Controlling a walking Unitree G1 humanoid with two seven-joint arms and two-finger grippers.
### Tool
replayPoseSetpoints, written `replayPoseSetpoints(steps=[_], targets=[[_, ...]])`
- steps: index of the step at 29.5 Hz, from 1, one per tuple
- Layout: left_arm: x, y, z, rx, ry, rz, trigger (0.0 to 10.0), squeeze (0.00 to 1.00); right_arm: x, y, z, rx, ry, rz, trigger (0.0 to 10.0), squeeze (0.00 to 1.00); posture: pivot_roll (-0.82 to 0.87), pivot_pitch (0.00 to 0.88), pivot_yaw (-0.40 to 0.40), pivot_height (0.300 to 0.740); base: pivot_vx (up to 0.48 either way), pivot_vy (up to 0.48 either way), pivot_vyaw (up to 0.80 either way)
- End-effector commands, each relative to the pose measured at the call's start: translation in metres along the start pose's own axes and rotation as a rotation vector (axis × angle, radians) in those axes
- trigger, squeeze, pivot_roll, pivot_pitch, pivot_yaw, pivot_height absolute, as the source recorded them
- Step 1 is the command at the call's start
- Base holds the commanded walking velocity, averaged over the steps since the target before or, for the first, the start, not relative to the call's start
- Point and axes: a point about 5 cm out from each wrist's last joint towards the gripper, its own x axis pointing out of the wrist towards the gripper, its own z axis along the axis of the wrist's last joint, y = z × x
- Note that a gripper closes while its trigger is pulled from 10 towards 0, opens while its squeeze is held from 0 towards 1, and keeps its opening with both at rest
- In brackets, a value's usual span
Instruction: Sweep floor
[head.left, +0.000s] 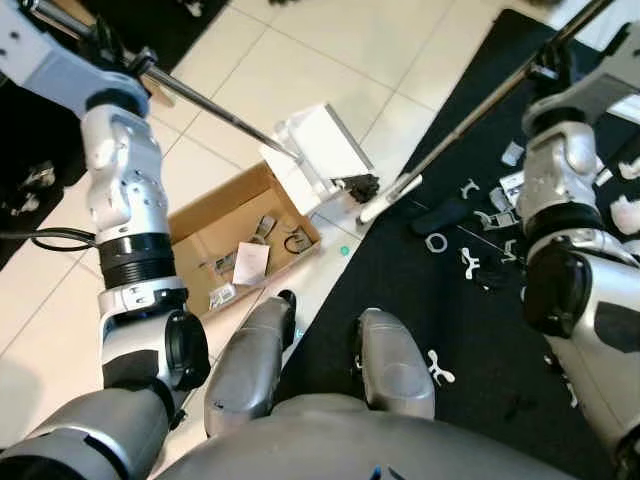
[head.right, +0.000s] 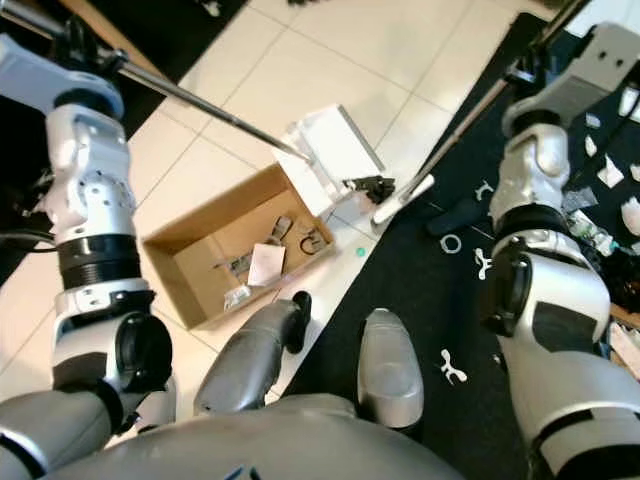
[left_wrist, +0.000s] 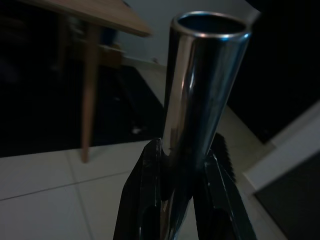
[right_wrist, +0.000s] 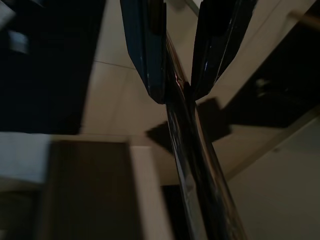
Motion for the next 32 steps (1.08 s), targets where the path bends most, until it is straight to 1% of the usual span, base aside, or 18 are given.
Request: replayPoseSetpoints(steps=[1,25,32], targets=[[0.0006,-0.0053,0.0089,-0.014,-0.050,-0.024,10.0,0.00,-0.0002,-0.0042,0.0034,-0.011,-0.014,-0.010,10.0,0.00,-0.04,0.077,-0.007,0.740,0.000,0.000,0.80],[-0.0001,-0.0075,0.0064,-0.014,-0.043,-0.030,10.0,0.00,0.0005,-0.0030,0.0039,-0.017,-0.013,-0.004,10.0,0.00,-0.04,0.072,-0.010,0.740,0.000,0.000,0.79],[-0.0001,-0.0069,0.0029,0.005,-0.035,-0.033,10.0,0.00,0.0005,-0.0033,0.0044,-0.024,-0.015,-0.003,10.0,0.00,-0.04,0.071,-0.009,0.740,0.000,0.000,0.00]])
